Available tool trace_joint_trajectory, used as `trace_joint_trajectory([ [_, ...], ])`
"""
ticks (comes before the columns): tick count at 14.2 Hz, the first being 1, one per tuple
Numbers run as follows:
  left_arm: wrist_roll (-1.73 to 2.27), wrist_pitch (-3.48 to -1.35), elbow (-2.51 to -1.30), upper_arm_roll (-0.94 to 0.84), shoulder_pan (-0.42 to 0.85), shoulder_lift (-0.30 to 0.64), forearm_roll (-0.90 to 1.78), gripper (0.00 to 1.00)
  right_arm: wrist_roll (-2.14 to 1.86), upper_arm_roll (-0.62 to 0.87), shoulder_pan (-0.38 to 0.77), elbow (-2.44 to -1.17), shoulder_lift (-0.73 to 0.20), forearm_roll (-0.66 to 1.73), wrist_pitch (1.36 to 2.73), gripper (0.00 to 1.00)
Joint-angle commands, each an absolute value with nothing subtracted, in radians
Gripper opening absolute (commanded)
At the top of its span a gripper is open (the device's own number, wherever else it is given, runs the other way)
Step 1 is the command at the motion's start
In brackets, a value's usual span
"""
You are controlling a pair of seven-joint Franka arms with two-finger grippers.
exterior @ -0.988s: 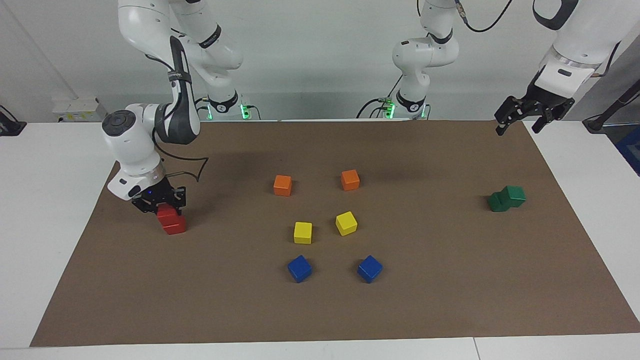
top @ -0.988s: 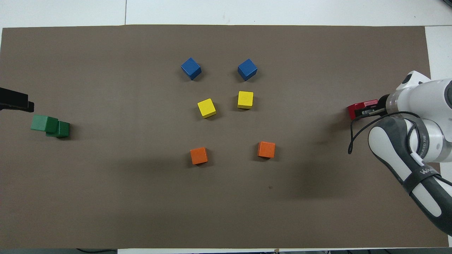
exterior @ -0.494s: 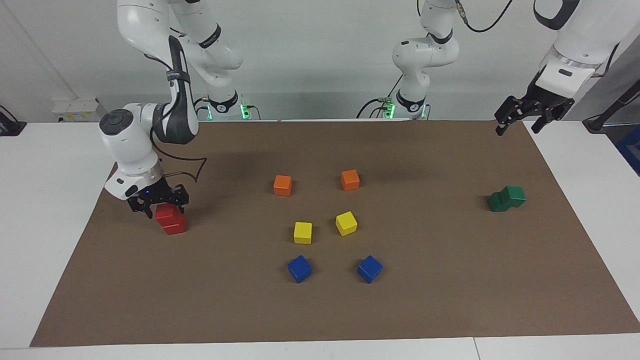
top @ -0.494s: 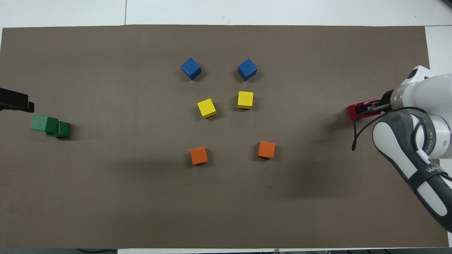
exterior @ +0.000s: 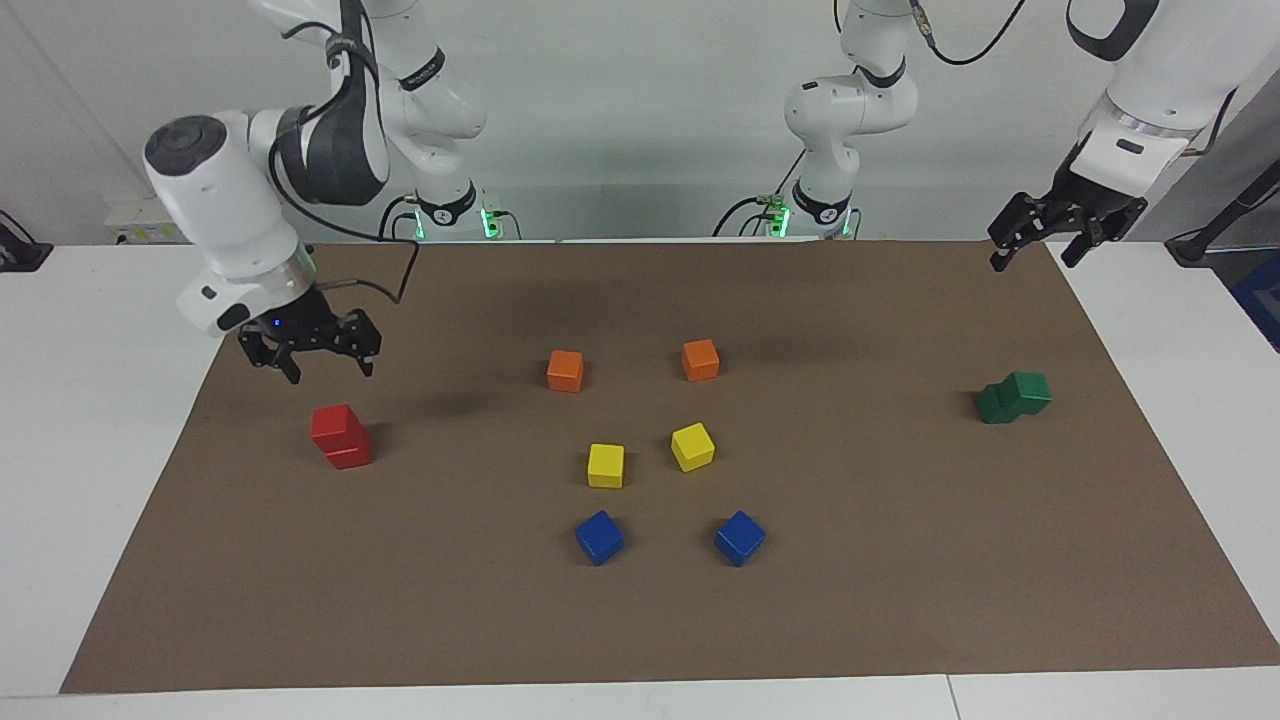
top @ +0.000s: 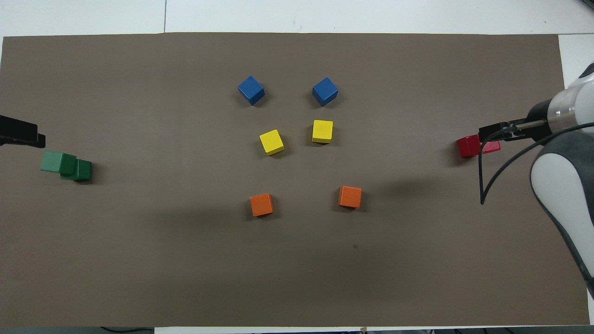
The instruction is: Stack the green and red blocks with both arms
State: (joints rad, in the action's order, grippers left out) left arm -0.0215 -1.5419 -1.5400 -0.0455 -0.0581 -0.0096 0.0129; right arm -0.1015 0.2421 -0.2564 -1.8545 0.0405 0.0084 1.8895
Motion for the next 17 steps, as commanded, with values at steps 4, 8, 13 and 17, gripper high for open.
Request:
trace_joint_trajectory([
  [4, -0.012, -1.551, -1.56, -0.034, -0.043, -0.028, 0.026, 1.0, -0.094, 0.241, -0.285, -1.666, 0.062, 0.035, 1.64, 1.0],
  [8, -0.011, -1.551, -1.56, -0.034, -0.04, -0.028, 0.026, 1.0, -0.092, 0.238, -0.285, -1.626, 0.037, 0.034, 1.605, 0.97],
  [13, -0.011, -1.551, -1.56, -0.034, -0.04, -0.028, 0.026, 1.0, -0.091, 0.238, -0.284, -1.628, 0.035, 0.031, 1.603, 0.97],
  [17, -0.011, -1.551, -1.56, -0.034, -0.04, -0.028, 0.026, 1.0, -0.091, 0.238, -0.281, -1.631, 0.035, 0.029, 1.608, 0.98],
])
